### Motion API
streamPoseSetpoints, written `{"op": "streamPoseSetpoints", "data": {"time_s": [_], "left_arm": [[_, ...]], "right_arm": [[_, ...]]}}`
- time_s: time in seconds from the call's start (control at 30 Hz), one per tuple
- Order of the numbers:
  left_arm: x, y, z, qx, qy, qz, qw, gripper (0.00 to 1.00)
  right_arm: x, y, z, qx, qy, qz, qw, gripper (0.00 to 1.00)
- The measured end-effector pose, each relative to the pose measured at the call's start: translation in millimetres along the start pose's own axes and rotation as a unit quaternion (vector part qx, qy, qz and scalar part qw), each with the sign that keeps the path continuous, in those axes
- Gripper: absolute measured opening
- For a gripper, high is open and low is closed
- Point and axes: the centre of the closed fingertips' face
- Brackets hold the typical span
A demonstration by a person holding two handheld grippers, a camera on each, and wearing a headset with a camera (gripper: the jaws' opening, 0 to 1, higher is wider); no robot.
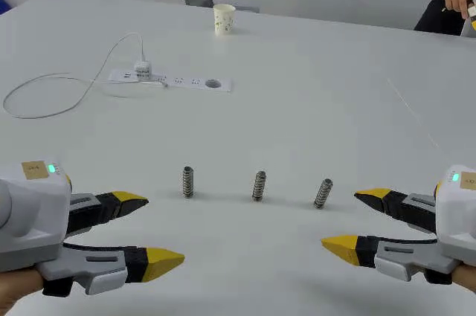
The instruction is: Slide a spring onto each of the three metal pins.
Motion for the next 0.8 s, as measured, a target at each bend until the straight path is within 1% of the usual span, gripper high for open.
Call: {"op": "streamPoseSetpoints", "data": {"time_s": [0.37,0.8], "left_arm": [[-0.9,0.3,0.1,0.001,-0.002,0.001,1.0000,0.63],[-0.7,0.1,1.3,0.002,-0.003,-0.001,1.0000,0.63]], "right_arm": [[-2.2,-1.7,1.8,0.001,0.003,-0.002,1.0000,0.60],[-1.0,-2.0,1.9,0.000,0.003,-0.004,1.0000,0.61]]}}
Point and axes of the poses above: the centre of the closed fingertips' face, and the gripper's own axes: y roughly forward along the fingers, z roughly to its left, x roughly out of its top, and after that the axes turned 8 degrees about z, right-handed
